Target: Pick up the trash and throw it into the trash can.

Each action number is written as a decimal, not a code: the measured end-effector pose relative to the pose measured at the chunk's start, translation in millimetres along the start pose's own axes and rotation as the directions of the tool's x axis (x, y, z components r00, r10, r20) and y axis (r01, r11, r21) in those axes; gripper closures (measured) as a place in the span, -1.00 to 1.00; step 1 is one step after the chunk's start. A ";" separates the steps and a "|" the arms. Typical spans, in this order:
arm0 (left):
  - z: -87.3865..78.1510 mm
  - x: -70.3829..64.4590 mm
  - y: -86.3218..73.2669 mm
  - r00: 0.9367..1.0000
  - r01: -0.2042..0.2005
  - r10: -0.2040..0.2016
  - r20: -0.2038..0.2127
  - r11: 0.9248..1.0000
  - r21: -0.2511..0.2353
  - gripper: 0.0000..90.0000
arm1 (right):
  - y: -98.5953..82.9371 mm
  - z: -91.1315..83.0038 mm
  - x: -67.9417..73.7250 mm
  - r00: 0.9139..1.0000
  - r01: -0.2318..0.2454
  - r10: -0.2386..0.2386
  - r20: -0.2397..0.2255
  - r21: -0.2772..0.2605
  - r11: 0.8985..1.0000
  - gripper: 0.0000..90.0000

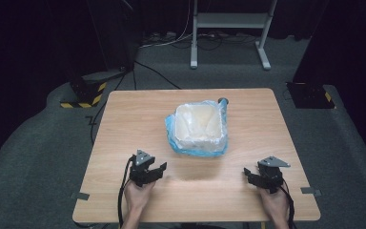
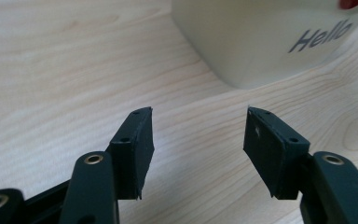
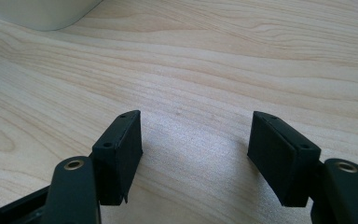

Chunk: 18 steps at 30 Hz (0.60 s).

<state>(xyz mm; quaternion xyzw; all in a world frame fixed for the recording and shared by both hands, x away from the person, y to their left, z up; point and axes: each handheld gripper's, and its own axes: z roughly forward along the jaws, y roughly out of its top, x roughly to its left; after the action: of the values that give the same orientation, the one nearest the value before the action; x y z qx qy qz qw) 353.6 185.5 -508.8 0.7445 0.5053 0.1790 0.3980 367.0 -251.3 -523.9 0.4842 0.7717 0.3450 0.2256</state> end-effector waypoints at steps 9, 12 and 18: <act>8.4 5.8 -11.3 0.999 0.003 -0.002 -0.037 1.000 0.015 -0.07 | 0.0 0.0 0.0 1.000 0.000 0.000 0.000 0.000 1.000 -0.23; 10.4 5.2 -12.8 0.998 -0.006 0.008 -0.057 1.000 0.021 -0.09 | 0.0 0.0 0.0 1.000 0.000 0.000 0.000 0.000 1.000 -0.23; 12.4 2.4 -12.9 0.996 -0.035 0.037 -0.086 0.999 0.027 -0.13 | 0.0 -0.1 0.1 1.000 -0.001 0.001 0.001 0.002 1.000 -0.23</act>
<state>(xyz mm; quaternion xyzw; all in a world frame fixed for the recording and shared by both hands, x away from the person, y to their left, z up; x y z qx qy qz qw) 355.1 184.8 -526.7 0.7502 0.5107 0.2117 0.3628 366.9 -251.2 -523.9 0.4852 0.7715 0.3443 0.2254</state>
